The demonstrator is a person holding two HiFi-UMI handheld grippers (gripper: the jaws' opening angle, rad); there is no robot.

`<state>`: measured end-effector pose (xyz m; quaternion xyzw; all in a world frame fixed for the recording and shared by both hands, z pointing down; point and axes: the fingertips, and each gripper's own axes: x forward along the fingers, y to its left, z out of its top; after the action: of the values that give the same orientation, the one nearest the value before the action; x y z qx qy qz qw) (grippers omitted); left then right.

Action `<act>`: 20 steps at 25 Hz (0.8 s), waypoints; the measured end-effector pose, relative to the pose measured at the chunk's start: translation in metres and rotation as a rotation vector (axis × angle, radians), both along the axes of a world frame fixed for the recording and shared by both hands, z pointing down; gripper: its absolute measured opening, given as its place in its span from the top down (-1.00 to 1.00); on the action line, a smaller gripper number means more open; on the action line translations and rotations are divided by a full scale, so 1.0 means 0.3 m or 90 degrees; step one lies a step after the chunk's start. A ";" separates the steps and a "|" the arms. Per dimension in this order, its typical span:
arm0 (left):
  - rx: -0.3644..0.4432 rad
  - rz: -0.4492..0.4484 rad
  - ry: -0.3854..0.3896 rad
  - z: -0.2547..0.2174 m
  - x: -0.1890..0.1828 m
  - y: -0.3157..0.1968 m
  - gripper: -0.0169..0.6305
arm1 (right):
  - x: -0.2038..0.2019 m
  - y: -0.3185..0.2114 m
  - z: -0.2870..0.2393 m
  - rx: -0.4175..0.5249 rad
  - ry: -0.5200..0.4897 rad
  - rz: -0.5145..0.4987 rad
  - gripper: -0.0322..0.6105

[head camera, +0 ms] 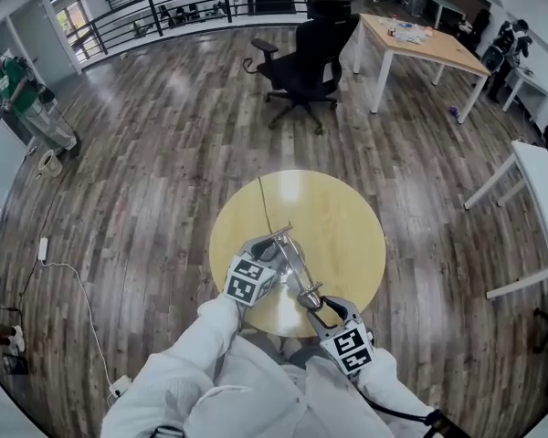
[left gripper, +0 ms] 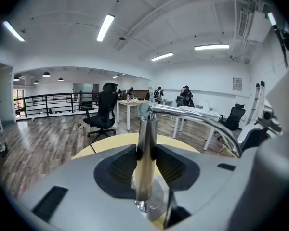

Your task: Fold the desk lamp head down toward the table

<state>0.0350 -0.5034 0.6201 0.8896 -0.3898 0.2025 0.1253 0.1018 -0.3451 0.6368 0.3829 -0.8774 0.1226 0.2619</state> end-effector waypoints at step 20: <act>-0.001 0.032 0.000 0.006 -0.009 0.002 0.58 | -0.079 -0.110 0.192 -0.015 0.028 0.031 0.32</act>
<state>0.0322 -0.5027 0.6218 0.8989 -0.3674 0.2056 0.1211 0.0780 -0.3780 0.6944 0.4039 -0.8603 0.1306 0.2823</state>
